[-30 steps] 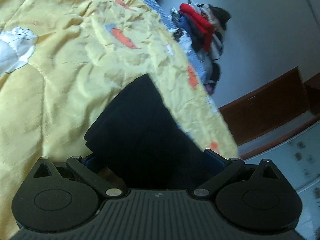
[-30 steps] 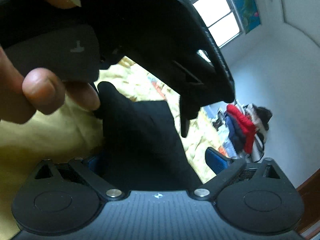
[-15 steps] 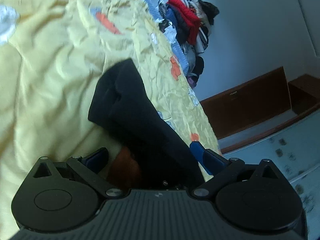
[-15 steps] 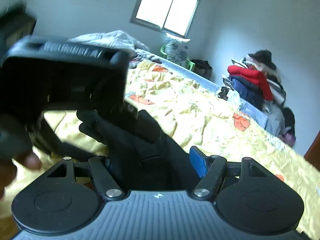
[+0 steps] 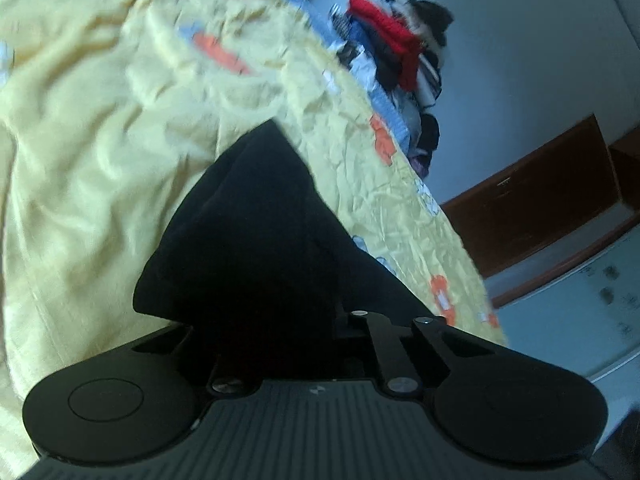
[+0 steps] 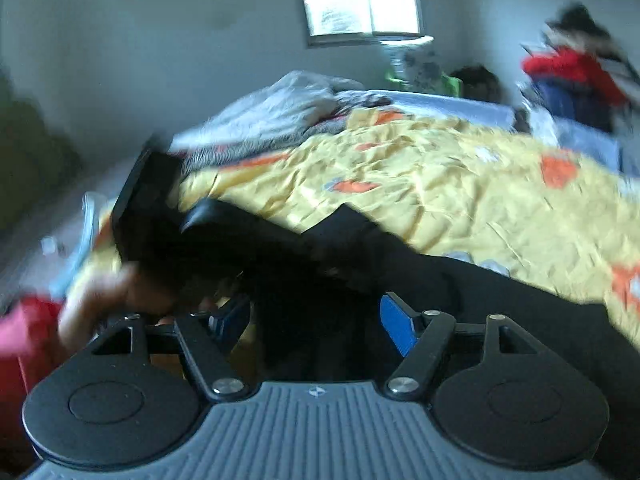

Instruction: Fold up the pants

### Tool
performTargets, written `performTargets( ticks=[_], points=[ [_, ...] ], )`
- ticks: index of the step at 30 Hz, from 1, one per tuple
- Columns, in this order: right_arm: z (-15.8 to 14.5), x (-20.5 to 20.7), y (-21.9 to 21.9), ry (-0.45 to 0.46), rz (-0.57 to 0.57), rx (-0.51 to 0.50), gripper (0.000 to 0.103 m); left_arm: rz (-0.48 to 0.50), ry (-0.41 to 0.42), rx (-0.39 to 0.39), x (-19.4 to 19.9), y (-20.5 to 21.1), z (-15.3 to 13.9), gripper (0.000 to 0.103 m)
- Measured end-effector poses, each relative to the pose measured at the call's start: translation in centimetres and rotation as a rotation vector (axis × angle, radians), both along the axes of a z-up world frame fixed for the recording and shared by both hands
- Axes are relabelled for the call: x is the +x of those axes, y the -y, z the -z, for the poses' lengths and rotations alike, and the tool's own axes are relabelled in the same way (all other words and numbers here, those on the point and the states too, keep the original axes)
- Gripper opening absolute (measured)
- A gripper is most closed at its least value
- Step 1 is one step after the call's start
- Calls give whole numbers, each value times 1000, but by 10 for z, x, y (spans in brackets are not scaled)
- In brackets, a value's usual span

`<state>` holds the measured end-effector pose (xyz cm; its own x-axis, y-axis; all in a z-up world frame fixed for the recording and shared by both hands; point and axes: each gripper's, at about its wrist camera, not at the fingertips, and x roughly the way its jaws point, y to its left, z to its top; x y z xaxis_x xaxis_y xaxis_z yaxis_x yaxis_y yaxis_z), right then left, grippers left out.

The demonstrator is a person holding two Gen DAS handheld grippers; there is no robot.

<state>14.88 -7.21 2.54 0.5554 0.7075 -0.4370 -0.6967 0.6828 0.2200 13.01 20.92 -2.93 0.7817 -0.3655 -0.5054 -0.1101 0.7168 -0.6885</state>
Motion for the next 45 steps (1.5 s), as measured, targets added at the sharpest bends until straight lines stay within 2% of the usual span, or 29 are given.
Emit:
performTargets(
  ticks=[3, 6, 9, 12, 14, 20, 31, 35, 38, 43, 45],
  points=[
    [10, 18, -6, -5, 116, -98, 68, -14, 89, 202, -14, 26, -17, 13],
    [17, 17, -20, 30, 136, -157, 68, -12, 183, 315, -31, 46, -35, 12],
    [15, 4, -13, 48, 137, -103, 68, 10, 259, 384, -44, 65, -55, 11],
    [5, 5, 12, 51, 143, -2, 68, 38, 315, 449, -50, 89, -72, 11],
    [-3, 1, 31, 51, 151, 82, 68, 68, 351, 461, -56, 105, -85, 12],
    [-18, -18, 98, 56, 228, 177, 68, 185, 424, 499, -66, 171, -110, 12],
    [5, -43, 224, 20, 422, 244, 68, 403, 451, 542, -55, 303, -101, 12],
    [15, -49, 260, -8, 497, 208, 68, 487, 439, 549, -45, 343, -84, 12],
    [24, -56, 282, -39, 557, 124, 68, 571, 395, 539, -35, 370, -67, 14],
    [36, -86, 319, -39, 641, -36, 70, 661, 412, 650, -40, 413, -37, 15],
    [40, -101, 338, -42, 707, -72, 71, 697, 430, 684, -44, 425, -26, 28]
  ],
)
